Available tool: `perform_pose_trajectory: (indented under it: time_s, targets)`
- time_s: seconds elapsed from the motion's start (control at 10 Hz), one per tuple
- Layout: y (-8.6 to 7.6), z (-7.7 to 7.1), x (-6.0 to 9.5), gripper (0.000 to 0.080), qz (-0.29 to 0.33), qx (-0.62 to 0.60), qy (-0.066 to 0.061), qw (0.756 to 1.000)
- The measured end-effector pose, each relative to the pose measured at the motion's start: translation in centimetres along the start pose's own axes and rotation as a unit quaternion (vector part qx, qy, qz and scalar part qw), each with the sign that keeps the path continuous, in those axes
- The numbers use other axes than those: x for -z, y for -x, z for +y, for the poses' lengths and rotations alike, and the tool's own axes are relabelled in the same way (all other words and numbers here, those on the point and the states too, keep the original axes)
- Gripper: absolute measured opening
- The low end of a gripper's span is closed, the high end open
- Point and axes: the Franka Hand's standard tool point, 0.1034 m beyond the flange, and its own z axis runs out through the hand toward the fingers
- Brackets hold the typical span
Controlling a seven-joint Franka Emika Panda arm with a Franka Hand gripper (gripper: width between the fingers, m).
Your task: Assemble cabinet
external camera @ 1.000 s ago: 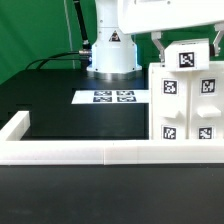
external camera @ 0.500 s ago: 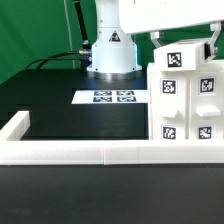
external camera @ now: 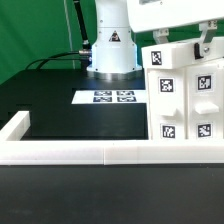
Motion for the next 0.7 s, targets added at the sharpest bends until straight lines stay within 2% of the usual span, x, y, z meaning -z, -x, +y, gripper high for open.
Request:
perform_pose_trajectory:
  time_s: [0.4,0.5,0.7]
  targets:
    - [1.0,0.1,-0.2,0.0541,-0.02,-0.168,-0.003,0.986]
    - [1.5,0.2,-0.4,0.0541,-0.025,-0.205,0.002,0.978]
    - [1.9,-0.1,-0.2,0.0541,-0.035,-0.317,0.002,0.948]
